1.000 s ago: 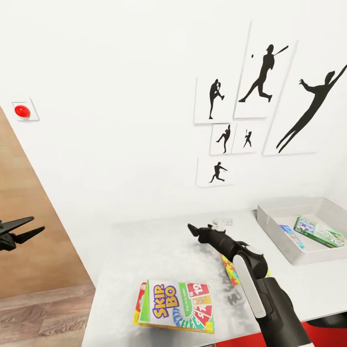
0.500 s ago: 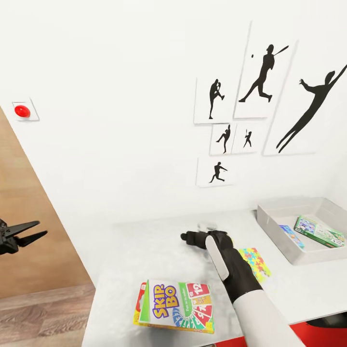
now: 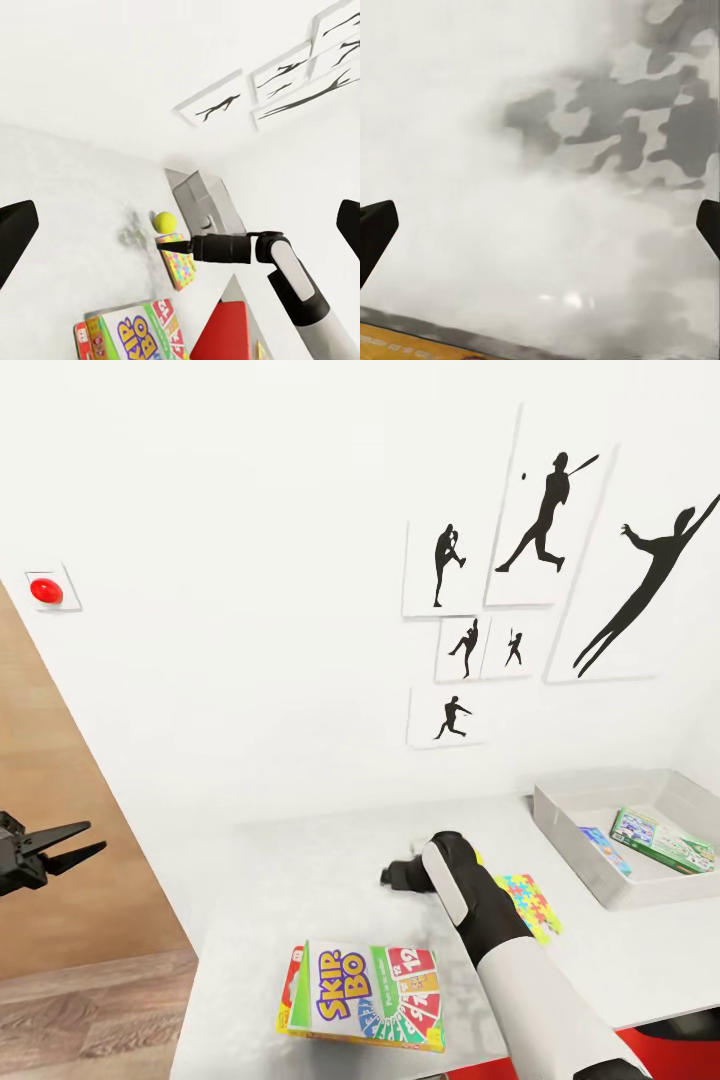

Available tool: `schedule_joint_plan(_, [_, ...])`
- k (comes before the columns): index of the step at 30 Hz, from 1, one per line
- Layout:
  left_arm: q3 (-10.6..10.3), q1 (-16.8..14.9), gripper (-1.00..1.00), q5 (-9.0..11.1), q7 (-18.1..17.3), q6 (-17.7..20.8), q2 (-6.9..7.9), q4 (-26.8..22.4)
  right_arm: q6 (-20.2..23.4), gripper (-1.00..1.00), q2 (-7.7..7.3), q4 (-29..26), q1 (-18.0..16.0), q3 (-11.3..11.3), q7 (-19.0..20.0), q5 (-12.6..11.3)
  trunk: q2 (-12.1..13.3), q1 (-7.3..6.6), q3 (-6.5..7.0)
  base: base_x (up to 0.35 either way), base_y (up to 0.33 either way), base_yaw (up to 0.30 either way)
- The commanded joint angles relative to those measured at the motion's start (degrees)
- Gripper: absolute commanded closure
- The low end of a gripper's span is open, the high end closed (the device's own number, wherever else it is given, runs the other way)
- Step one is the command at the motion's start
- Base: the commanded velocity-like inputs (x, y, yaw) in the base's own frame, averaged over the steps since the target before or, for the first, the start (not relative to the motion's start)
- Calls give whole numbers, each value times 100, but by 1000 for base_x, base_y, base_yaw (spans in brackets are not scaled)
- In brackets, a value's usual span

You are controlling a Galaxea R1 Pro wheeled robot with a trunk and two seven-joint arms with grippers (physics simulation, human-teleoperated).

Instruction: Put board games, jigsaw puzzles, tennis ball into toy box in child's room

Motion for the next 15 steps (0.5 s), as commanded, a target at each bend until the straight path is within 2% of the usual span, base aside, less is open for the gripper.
schedule_joint_plan(1, [-4, -4, -100, 25, -2, 40, -1, 0, 81, -100, 0, -10, -4, 6, -60, -58, -6, 1, -8, 0, 0, 0])
schedule_joint_plan(15, [-8, -4, -100, 25, 6, 33, -15, -18, 173, -100, -63, -24, 68, -112, -58, -57, -6, 1, -8, 0, 0, 0])
